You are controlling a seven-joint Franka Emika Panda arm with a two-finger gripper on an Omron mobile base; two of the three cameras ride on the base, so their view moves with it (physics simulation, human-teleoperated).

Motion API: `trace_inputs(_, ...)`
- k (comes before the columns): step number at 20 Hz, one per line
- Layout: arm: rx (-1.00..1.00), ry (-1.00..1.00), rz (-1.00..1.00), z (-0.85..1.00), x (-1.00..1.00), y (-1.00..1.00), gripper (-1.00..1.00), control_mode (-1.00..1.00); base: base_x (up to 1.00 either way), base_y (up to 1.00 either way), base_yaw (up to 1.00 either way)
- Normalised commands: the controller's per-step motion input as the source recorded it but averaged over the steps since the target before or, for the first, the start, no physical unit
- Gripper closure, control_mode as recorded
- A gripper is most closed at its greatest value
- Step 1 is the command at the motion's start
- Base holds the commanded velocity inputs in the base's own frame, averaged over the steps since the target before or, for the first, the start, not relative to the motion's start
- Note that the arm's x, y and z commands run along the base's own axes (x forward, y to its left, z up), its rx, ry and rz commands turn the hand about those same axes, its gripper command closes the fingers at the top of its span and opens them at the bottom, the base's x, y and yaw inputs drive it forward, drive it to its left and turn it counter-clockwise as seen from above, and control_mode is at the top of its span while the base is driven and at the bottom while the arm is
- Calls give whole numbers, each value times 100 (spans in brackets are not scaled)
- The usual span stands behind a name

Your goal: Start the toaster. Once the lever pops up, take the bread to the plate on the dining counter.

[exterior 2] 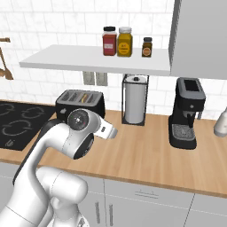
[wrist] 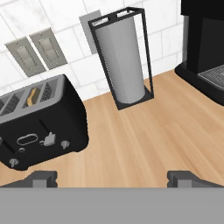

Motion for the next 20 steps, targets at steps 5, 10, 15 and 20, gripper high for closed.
trace_inputs(5,0,0,0,0,0,0,-100,-100,0,0,0)
trace_inputs(10,0,0,0,0,0,0,-100,-100,0,0,0)
trace_inputs(15,0,0,0,0,0,0,-100,-100,0,0,0)
trace_inputs(20,0,0,0,0,0,0,-100,-100,0,0,0)
